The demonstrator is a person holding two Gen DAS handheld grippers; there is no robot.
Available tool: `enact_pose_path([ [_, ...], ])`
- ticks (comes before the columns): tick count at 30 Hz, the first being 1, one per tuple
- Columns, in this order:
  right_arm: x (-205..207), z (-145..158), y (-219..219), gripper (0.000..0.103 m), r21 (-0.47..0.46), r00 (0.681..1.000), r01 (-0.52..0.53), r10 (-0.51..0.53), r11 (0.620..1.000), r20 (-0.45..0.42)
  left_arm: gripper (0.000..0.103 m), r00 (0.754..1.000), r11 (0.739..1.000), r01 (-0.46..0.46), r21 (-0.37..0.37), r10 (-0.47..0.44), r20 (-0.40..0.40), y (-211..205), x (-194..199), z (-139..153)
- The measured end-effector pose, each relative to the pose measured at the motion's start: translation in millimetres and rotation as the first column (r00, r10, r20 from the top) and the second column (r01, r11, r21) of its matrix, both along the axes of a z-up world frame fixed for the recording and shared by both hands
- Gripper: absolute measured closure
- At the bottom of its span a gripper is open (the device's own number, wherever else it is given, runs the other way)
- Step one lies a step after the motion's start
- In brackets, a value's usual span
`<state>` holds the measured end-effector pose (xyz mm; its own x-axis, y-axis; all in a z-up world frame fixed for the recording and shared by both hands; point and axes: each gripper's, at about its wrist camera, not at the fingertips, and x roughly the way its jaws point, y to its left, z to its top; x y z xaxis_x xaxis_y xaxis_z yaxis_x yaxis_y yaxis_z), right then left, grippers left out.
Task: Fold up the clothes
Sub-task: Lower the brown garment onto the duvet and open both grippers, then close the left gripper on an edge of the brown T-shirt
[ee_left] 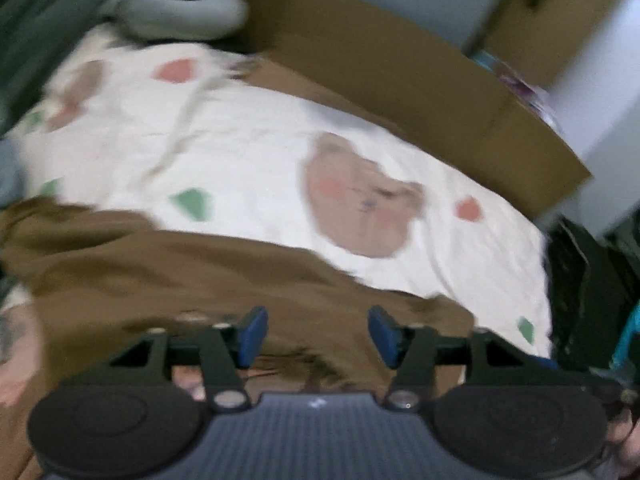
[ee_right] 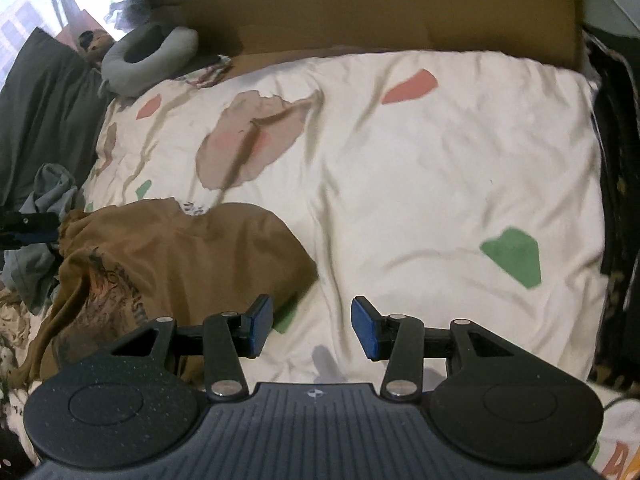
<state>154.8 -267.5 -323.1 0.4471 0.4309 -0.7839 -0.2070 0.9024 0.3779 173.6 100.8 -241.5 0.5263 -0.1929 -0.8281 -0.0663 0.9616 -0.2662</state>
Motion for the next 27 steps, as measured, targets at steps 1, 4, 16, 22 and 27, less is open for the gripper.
enact_pose_path([
  [1,-2.1,-2.5,-3.2,0.052,0.007,1.0,0.011,-0.011,1.0,-0.002,0.034,1.0,1.0,0.03,0.004,-0.03,-0.007,-11.7,3.3,-4.5],
  [4,-7.9,-6.7,-13.4,0.052,0.015,0.999,0.043,-0.043,0.999,0.002,0.034,0.988,0.989,0.149,0.004,-0.149,-0.028,-46.2,10.8,-16.2],
  [16,-22.3,-11.9,-34.9,0.052,0.03,0.996,0.09,-0.09,0.996,0.01,0.029,0.909,0.914,0.406,0.016,-0.401,-0.114,-119.1,40.1,-62.3],
  [22,-24.2,-14.0,-37.7,0.052,0.029,0.996,0.087,-0.087,0.996,0.007,0.029,0.886,0.893,0.448,0.044,-0.436,-0.16,-138.2,41.7,-83.9],
  [27,-25.1,-16.3,-38.5,0.052,0.03,0.996,0.09,-0.09,0.996,-0.001,0.041,0.879,0.88,0.464,0.102,-0.442,-0.181,-144.6,37.5,-99.2],
])
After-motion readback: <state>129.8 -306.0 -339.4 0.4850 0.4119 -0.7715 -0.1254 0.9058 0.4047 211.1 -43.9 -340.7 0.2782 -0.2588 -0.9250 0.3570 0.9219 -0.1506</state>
